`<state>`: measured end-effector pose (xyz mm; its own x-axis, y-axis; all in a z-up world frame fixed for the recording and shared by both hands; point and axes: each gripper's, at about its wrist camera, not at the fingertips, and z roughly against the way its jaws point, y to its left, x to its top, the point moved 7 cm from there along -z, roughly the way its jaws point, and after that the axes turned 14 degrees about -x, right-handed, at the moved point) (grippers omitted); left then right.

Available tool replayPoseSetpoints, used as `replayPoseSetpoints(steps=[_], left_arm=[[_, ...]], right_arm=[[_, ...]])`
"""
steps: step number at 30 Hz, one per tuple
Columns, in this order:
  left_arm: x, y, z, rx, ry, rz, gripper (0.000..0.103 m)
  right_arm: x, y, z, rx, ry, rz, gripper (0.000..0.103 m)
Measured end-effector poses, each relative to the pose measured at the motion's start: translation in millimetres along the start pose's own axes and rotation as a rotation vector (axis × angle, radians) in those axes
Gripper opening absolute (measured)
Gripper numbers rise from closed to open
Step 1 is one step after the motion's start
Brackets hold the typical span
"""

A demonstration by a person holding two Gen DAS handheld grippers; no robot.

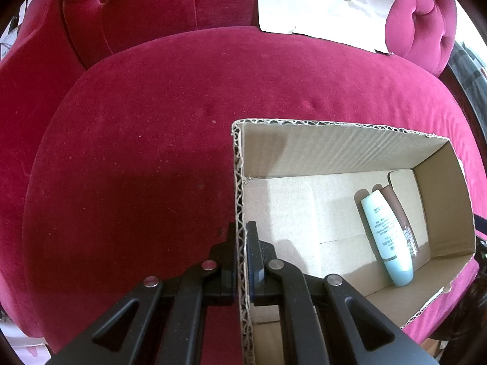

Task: Organize rigid objects
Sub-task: 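Move the right tool to the black round jar and grasp it, then carry the black jar with the right tool over the box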

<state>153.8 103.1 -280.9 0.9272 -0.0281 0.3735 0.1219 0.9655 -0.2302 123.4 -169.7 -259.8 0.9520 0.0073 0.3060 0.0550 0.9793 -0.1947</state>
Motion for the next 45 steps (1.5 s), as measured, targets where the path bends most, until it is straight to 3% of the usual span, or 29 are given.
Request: replayPoseSetpoints(steps=[3,4,21,36,45], left_arm=[[0,0,0,0.000,-0.001,-0.001,0.005],[0,1,0,-0.001,-0.001,0.000,0.005],[-1,1,0,-0.001,-0.002,0.003,0.005],[-1,-1,0,0.001,-0.001,0.000,0.005],[-1,-1,0,0.004,-0.001,-0.002,0.005]], right_arm=[[-2,6,-2,0.011,0.006,0.008,0.044],[-1,8,-2,0.013,0.004,0.014,0.040],[-6,6,25,0.008,-0.058,-0.004,0.040],[25,13,77,0.027,-0.135,0.006,0.040],[38,38,91,0.046,-0.160,0.056,0.040]])
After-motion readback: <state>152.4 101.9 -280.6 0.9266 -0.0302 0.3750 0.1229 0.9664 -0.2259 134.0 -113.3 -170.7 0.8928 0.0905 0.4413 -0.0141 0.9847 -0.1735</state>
